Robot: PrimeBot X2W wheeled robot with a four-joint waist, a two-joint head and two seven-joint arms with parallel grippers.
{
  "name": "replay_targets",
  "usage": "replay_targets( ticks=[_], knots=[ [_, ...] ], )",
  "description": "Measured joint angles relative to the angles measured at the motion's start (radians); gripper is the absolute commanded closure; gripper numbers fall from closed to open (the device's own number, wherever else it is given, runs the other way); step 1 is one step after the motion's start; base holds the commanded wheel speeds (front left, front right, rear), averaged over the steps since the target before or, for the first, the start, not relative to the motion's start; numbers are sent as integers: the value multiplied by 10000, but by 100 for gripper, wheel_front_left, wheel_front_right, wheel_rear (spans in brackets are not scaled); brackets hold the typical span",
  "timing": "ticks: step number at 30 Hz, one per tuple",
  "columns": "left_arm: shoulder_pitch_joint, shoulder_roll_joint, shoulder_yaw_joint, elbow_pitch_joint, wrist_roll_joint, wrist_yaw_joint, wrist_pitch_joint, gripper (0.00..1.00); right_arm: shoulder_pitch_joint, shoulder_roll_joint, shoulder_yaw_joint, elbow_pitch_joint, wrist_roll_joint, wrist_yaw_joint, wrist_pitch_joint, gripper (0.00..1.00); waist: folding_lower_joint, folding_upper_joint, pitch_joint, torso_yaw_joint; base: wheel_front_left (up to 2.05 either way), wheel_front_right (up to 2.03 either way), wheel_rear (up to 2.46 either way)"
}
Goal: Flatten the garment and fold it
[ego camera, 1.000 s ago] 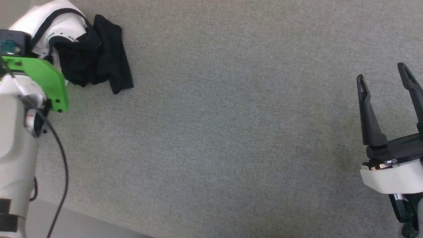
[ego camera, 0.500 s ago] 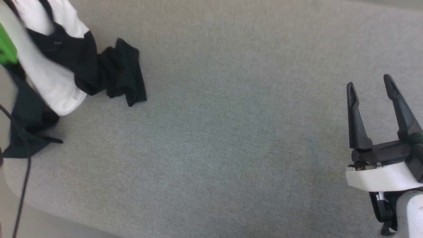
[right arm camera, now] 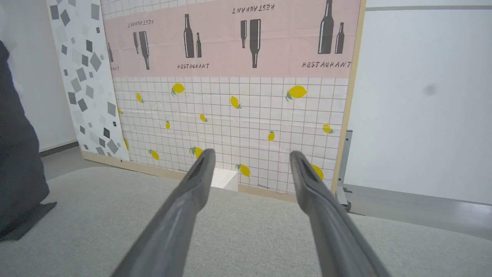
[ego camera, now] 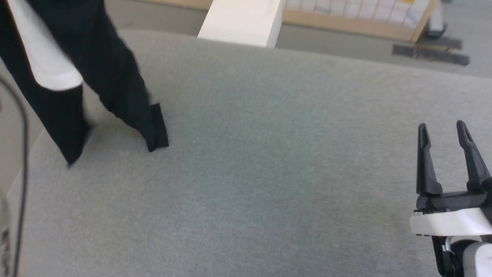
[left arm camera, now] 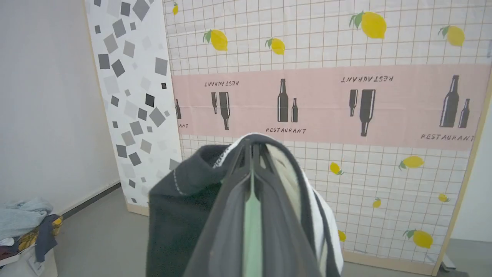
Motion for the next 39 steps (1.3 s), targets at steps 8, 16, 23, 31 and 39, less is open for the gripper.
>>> replay_targets(
  ticks=[8, 16, 23, 31, 39],
  knots=[
    [-1203, -1912, -408, -221, -851, 100, 73, 100, 228, 4, -328, 274, 330, 0, -173, 0, 0, 0, -831, -616, 0, 0, 0],
    [-1593, -3661, -702, -316, -1544, 489, 29, 100, 267, 4, -443, 345, 445, 0, -257, 0, 0, 0, -1226, -1435, 0, 0, 0],
    [-1424, -4209, -1540, -255, -1854, 598, -286, 100, 302, 4, -784, 309, 493, 0, -290, 0, 0, 1, -1373, -2103, 0, 0, 0],
    [1174, -4280, -3218, -476, -2884, 1198, -951, 100, 339, 4, -1045, 173, 493, 0, -291, 0, 0, 0, -1300, -2604, 0, 0, 0],
    [4719, -4017, -5273, 221, -2161, 1672, -1632, 100, 348, 4, -957, 109, 535, 0, -284, 0, 0, 0, -1055, -2919, 0, 0, 0]
  ],
)
